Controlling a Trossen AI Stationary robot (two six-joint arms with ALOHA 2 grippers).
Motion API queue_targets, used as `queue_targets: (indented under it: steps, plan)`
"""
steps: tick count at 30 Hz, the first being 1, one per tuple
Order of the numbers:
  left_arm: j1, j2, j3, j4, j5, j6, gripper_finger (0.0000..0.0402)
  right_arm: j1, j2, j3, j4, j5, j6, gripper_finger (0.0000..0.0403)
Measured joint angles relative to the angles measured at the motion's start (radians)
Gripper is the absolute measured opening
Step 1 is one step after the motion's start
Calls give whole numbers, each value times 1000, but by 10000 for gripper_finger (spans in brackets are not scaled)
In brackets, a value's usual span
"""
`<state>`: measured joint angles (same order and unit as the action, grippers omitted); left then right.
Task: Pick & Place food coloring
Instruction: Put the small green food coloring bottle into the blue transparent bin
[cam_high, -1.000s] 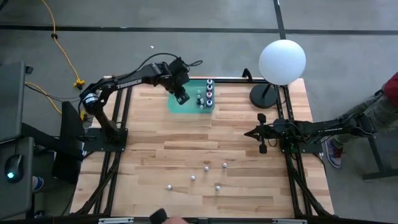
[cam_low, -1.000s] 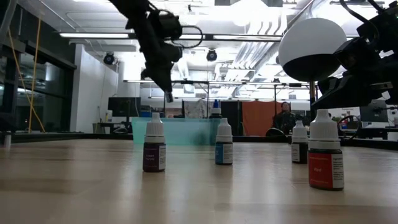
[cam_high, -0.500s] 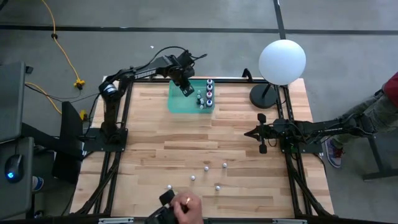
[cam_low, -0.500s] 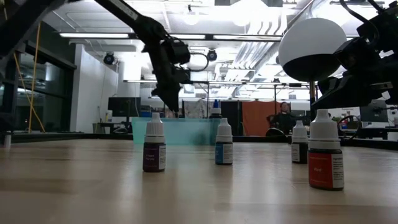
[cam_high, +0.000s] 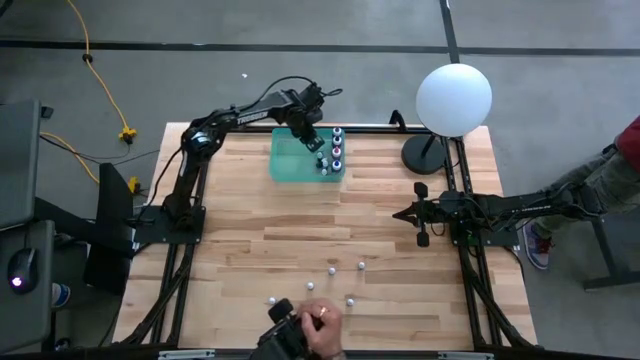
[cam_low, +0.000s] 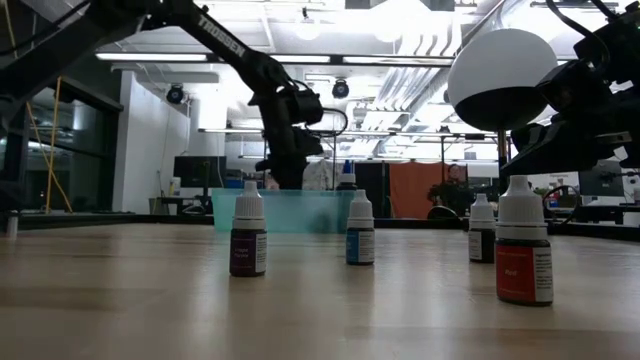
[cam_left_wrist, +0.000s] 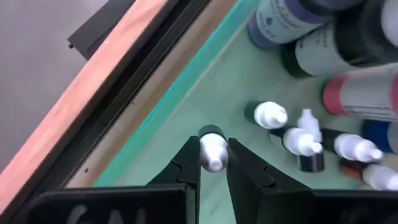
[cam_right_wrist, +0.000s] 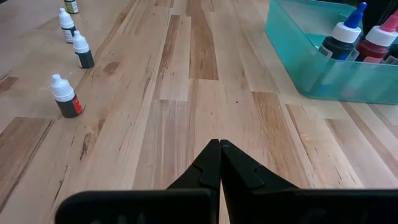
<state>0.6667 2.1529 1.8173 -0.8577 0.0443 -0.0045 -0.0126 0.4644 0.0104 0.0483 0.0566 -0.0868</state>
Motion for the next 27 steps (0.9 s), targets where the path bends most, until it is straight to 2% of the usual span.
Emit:
queue_targets:
  steps: [15,27]
  plan:
    - [-34,42,5,73,-43,-53,43,0,0,0,0,0,0,0]
    - [-47,42,5,106,-60,-52,122,0,0,0,0,0,0,0]
